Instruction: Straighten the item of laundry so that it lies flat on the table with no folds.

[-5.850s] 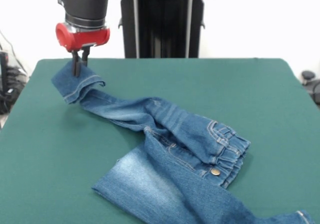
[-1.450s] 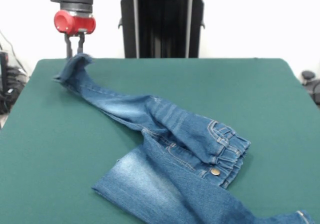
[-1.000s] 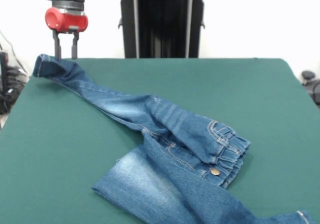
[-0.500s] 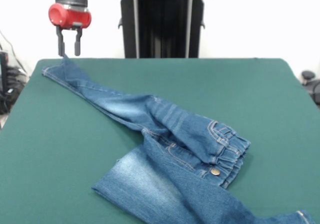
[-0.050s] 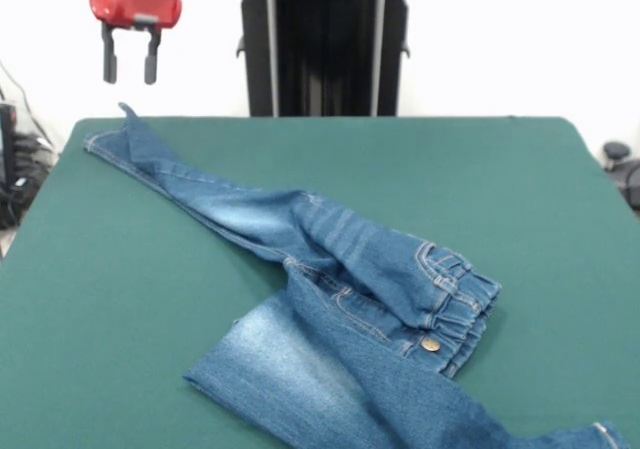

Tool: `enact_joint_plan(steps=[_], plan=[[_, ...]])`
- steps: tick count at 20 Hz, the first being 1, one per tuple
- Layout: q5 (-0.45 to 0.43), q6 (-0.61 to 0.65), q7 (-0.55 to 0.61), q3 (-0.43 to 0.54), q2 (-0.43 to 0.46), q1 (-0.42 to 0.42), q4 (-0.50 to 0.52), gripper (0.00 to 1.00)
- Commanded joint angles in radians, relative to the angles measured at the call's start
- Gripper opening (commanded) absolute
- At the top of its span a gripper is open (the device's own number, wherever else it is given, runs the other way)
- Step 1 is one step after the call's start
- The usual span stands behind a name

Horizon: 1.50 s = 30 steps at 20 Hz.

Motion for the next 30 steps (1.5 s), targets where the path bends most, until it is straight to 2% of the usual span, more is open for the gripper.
enact_joint_plan(steps=[1,4,8,13,16,21,30], plan=[[0.130,0.148,-0.104,0.262,-0.055,0.023,0.105,1.00],[0.075,0.109,-0.014,0.213,0.017,0.090,0.044,1.00],[0.061,0.082,0.019,0.210,0.082,0.120,-0.002,1.00],[0.119,0.126,0.048,0.196,0.135,0.146,-0.034,1.00],[0.133,0.160,0.011,0.219,0.155,0.137,-0.048,1.00],[0.093,0.192,-0.120,0.320,0.232,0.091,-0.080,1.00],[0.020,0.180,-0.103,0.290,0.245,0.120,-0.124,1.00]])
